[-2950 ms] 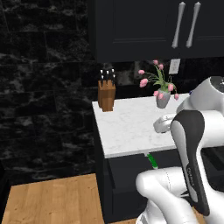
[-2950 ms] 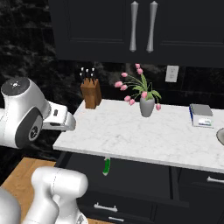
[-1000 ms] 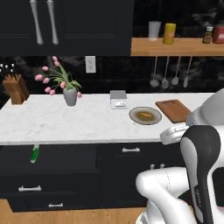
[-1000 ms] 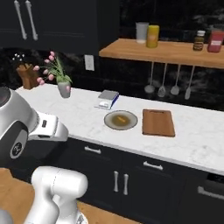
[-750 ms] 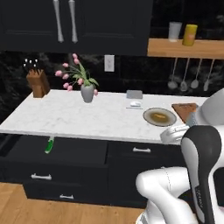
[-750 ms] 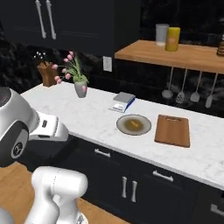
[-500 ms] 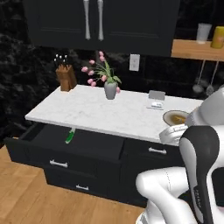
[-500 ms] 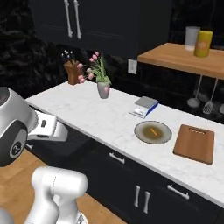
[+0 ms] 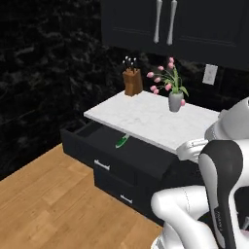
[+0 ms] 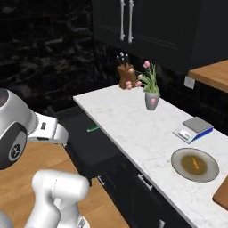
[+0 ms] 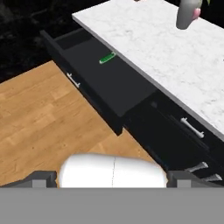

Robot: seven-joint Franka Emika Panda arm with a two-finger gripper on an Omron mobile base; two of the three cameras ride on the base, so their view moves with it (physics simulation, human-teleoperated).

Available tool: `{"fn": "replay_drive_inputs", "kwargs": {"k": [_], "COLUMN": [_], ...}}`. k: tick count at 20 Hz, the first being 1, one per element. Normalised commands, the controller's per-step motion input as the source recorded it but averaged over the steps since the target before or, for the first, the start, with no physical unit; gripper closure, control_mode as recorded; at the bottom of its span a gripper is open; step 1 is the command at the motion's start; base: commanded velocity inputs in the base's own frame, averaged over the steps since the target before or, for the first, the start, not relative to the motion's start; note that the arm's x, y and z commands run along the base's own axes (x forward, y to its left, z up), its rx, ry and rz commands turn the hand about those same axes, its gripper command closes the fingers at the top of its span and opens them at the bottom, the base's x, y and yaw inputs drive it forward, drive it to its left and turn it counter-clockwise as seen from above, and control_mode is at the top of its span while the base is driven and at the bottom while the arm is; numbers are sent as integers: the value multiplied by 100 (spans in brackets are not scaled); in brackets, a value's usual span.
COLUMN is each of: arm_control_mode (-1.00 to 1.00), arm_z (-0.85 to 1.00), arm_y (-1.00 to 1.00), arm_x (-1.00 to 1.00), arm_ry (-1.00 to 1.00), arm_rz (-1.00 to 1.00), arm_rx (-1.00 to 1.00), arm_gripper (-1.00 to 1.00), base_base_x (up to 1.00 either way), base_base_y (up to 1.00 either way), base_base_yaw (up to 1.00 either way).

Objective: Pick up the knife from the drawer and place it on the cutting board. Then place the meat from the plate to the cutting board.

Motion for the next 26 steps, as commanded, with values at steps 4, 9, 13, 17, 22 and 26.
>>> {"fn": "replay_drive_inputs", "kwargs": {"k": [4,9,13,17,22,26], "arm_control_mode": [100,100,100,100,100,-100], "arm_z": [0,0,0,0,0,0], "arm_y": [0,0,0,0,0,-1], "arm_x": [0,0,0,0,0,6], "arm_ry": [0,0,0,0,0,5], "arm_rz": [0,0,0,0,0,4], "arm_rx": [0,0,0,0,0,0], "arm_gripper": [-100,-100,-100,-100,-100,-100], "base_base_x": [41,73,35,8,2,1], "base_base_y": [-43,-39,-34,-21,-28,-20], "base_base_yaw": [34,23,22,34,47,26]}}
